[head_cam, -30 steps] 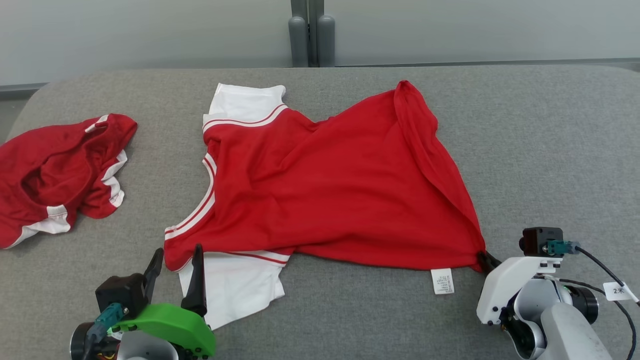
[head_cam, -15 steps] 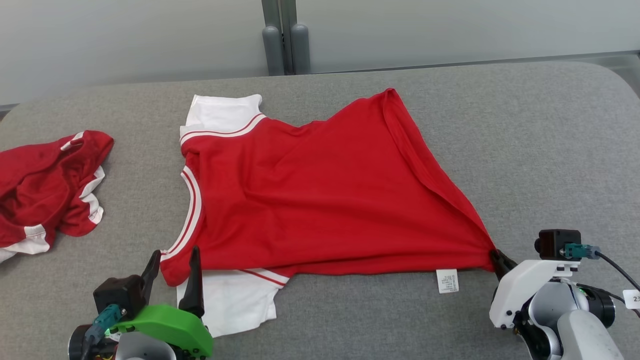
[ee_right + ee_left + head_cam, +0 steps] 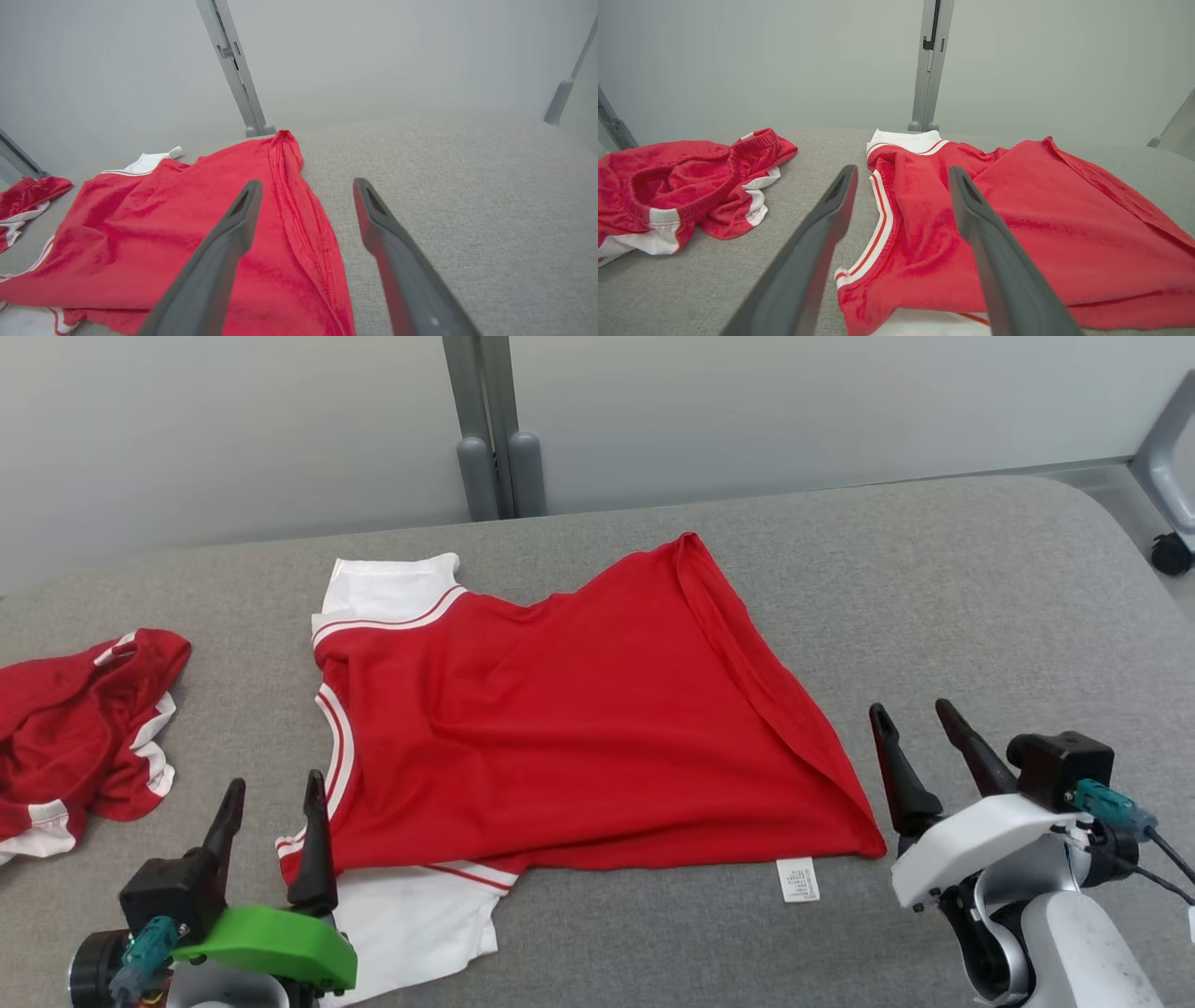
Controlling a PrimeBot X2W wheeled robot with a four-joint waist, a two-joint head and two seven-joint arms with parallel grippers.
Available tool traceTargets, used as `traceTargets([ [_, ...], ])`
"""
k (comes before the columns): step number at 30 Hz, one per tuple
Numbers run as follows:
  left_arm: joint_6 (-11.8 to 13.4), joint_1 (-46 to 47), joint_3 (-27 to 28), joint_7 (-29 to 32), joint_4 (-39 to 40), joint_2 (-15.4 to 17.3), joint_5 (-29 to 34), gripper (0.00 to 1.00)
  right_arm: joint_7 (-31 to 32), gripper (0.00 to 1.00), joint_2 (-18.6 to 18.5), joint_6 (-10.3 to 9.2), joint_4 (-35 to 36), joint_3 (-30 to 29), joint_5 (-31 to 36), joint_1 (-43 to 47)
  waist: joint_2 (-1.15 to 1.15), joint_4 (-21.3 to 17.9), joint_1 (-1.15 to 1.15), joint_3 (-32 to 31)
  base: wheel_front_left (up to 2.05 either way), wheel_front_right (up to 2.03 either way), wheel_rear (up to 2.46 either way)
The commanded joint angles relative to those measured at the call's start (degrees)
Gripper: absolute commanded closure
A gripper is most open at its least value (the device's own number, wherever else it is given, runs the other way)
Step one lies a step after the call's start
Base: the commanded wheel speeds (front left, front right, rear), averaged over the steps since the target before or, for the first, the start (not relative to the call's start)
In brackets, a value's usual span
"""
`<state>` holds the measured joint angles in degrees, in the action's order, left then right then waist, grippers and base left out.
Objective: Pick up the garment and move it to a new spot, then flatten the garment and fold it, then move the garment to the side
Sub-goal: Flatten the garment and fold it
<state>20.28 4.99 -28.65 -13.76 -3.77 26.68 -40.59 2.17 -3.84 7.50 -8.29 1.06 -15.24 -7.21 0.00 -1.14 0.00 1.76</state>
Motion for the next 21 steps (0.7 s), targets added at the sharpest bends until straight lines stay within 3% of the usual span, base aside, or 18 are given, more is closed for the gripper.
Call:
traceTargets([
  [1, 0.36, -1.01, 0.87, -0.65, 0.83, 0.64, 1.04, 0.00, -2.64, 0.00, -0.71, -0.02, 0.64, 0.63, -0.67, 0.45, 0.00, -0.65, 0.00, -1.22, 0.00, 0.00, 0.00],
  [9, -0.38, -3.96, 4.62, -1.45, 3.22, -0.04, 6.03, 0.00, -13.11, 0.00, -4.02, -0.02, 0.94, 6.67, -3.26, 1.23, 0.00, -1.36, 0.00, -2.49, 0.00, 0.00, 0.00],
  [21, -4.32, -8.23, 9.95, -1.45, 2.01, -5.57, 12.30, 0.00, -16.41, 0.00, -6.02, -0.02, -3.04, 8.13, -5.64, 0.76, 0.00, -0.97, 0.00, -2.84, 0.00, 0.00, 0.00],
])
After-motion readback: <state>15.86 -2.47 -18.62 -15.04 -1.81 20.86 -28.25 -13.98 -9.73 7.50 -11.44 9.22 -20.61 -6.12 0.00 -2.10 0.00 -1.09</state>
